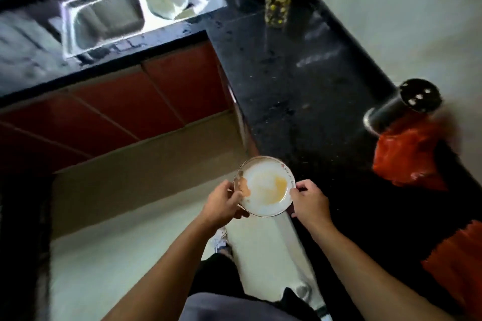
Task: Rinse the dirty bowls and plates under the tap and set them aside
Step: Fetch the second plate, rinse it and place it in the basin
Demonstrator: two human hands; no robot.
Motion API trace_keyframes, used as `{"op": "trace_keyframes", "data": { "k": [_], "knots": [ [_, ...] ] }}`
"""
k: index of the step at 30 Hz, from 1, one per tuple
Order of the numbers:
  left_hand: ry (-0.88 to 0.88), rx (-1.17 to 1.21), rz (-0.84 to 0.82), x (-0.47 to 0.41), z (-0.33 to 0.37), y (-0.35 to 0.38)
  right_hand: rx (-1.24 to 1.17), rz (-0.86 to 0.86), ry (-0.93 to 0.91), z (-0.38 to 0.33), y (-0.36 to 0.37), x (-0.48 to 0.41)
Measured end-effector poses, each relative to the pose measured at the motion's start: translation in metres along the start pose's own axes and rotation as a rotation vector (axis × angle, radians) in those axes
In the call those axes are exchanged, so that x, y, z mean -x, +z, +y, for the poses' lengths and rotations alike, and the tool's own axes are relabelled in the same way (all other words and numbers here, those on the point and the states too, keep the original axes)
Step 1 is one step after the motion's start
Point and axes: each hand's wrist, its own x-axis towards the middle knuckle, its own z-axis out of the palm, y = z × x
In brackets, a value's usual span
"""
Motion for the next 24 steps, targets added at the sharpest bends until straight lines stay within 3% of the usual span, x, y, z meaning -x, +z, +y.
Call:
{"op": "trace_keyframes", "data": {
  "k": [9,16,24],
  "knots": [
    [-0.048,0.234,0.207,-0.022,-0.035,-0.204,0.064,-0.278,-0.213,-0.164,0.159,-0.006],
    [-0.030,0.284,0.241,-0.085,-0.022,-0.329,0.092,-0.328,-0.240,-0.289,0.246,-0.037],
    [-0.068,0.326,0.302,-0.211,0.031,-0.432,0.179,-0.358,-0.321,-0.421,0.323,-0.140]
  ]
}}
